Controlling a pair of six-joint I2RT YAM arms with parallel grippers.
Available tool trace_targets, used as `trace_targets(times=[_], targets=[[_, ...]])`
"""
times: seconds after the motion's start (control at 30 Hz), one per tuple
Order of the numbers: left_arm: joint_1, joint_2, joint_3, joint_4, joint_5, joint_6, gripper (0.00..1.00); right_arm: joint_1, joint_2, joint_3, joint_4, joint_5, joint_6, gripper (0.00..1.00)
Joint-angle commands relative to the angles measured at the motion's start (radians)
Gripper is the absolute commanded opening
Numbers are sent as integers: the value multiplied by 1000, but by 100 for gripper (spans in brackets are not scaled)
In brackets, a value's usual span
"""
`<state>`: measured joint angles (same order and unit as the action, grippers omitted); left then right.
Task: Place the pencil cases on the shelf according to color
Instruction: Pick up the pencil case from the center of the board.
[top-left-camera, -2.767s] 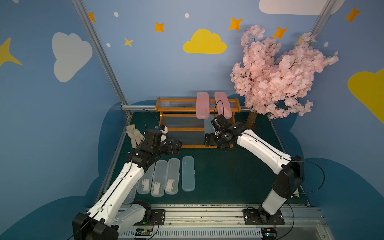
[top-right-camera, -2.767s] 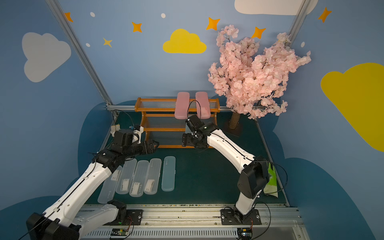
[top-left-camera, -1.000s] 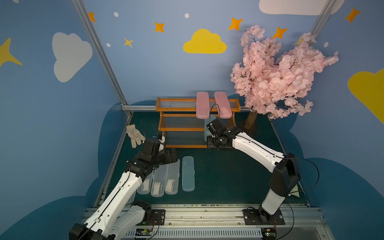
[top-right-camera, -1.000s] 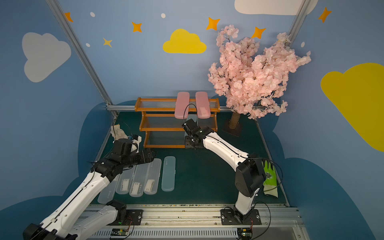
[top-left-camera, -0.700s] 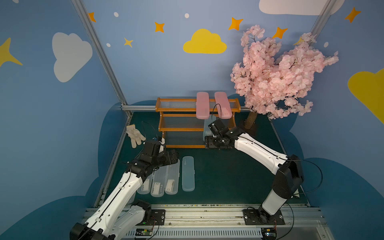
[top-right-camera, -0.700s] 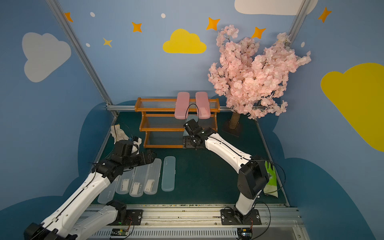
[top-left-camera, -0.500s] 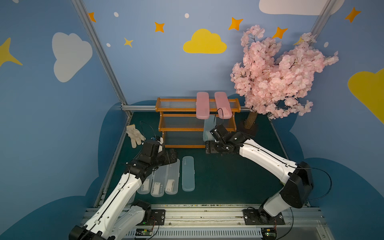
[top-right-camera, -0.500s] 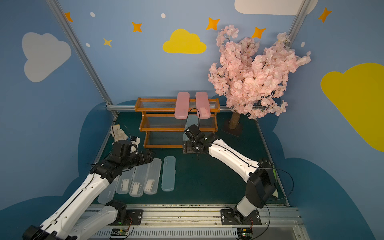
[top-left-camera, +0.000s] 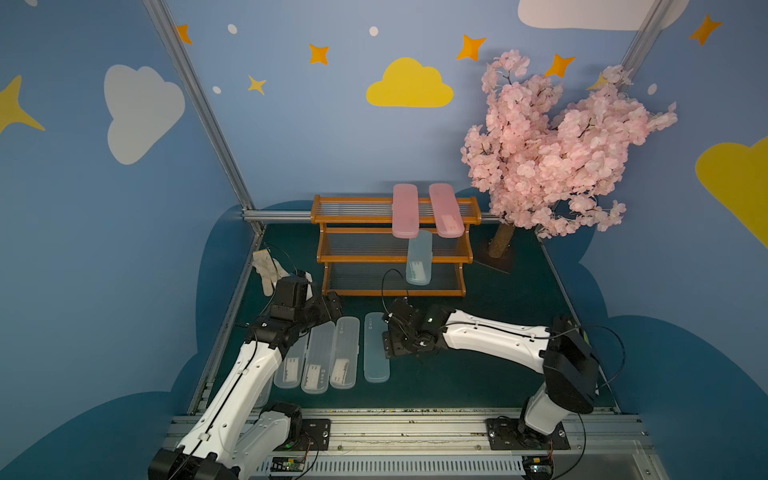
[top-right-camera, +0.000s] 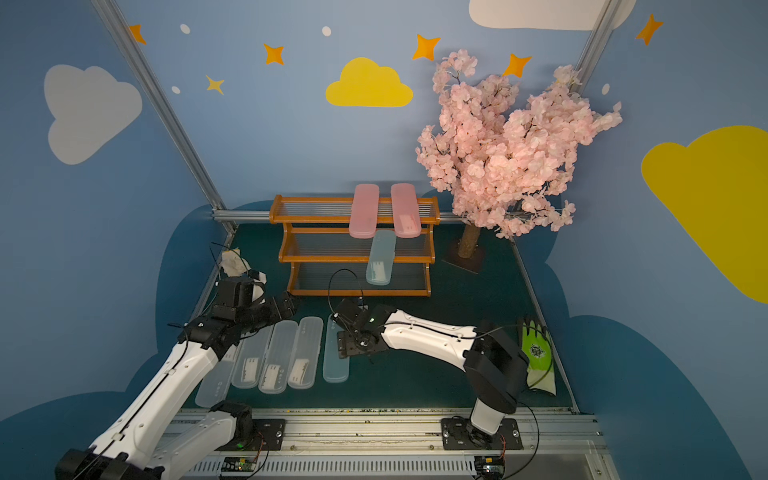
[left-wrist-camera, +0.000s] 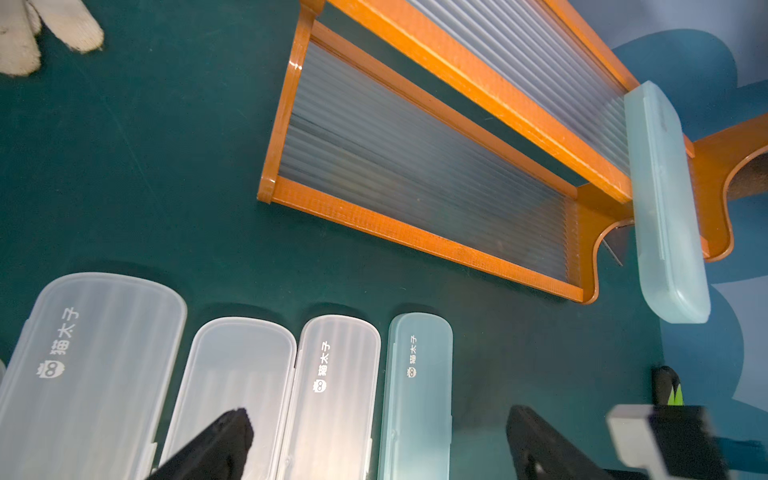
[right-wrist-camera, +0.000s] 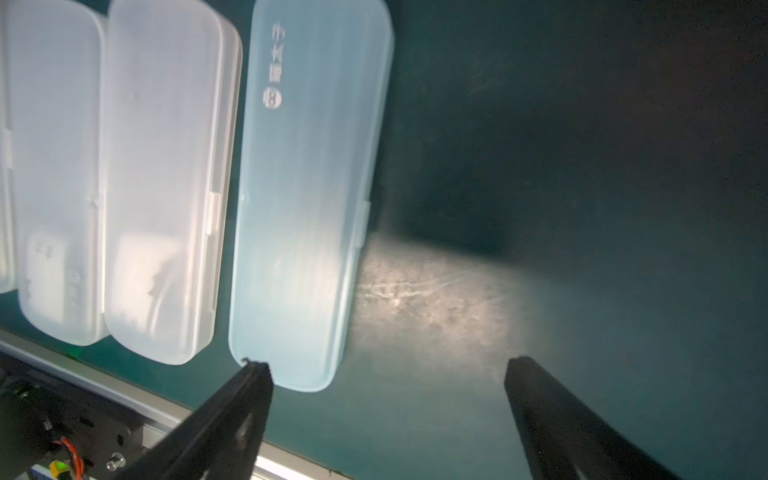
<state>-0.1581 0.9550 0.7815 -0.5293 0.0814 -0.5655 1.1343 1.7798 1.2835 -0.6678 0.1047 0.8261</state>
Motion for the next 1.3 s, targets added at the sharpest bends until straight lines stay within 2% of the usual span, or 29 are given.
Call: trace_targets(times=[0.0,0.13,0.4,0.63,0.97,1.27], targets=[[43,-37,-15,-42,-37,-2,100,26,89,92,-9,-65,19,95],[86,-78,-44,-52,-81,-32,100,45,167,160,-37,-98,26,96],[112,-88,-63,-26,-62,-36,100,53,284,263,-163,-75,0,98],[112,-62,-60,-22,-39,-30,100,45,305,253,-212,-41,-7,99],[112,-50,-65,-15,5,-43,100,27,149,85,-205,45,-48,97],[112,-62,-74,-10,15,-68,100,51,28,-19,-130,16,-63,97]])
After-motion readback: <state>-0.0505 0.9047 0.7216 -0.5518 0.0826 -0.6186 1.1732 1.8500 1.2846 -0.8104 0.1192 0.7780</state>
